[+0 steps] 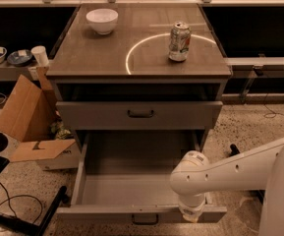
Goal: Open middle drawer
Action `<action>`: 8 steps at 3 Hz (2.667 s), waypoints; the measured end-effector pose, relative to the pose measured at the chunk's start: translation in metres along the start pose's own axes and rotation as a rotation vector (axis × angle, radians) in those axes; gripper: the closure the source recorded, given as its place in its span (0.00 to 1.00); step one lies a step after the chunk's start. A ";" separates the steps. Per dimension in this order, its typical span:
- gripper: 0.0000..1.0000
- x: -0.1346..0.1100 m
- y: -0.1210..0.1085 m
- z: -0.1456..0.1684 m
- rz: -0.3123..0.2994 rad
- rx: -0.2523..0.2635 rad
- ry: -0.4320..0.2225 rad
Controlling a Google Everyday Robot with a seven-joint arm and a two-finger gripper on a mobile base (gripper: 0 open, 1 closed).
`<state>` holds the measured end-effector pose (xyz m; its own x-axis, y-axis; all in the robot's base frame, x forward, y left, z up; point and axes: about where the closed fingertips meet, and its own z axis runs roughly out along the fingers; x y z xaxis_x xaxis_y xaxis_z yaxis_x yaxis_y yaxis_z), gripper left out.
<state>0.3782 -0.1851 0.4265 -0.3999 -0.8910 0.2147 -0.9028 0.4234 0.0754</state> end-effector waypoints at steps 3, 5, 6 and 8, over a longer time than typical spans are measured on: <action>1.00 0.017 0.026 -0.003 0.075 -0.035 -0.027; 1.00 0.016 0.028 -0.005 0.104 -0.041 -0.050; 1.00 0.015 0.030 -0.008 0.128 -0.046 -0.069; 0.62 0.015 0.029 -0.008 0.128 -0.046 -0.069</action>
Offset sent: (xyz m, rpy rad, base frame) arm -0.5565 -0.1411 0.0820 -0.0006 0.4553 -0.8952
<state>0.3470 -0.1852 0.4396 -0.5226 -0.8379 0.1577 -0.8363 0.5398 0.0965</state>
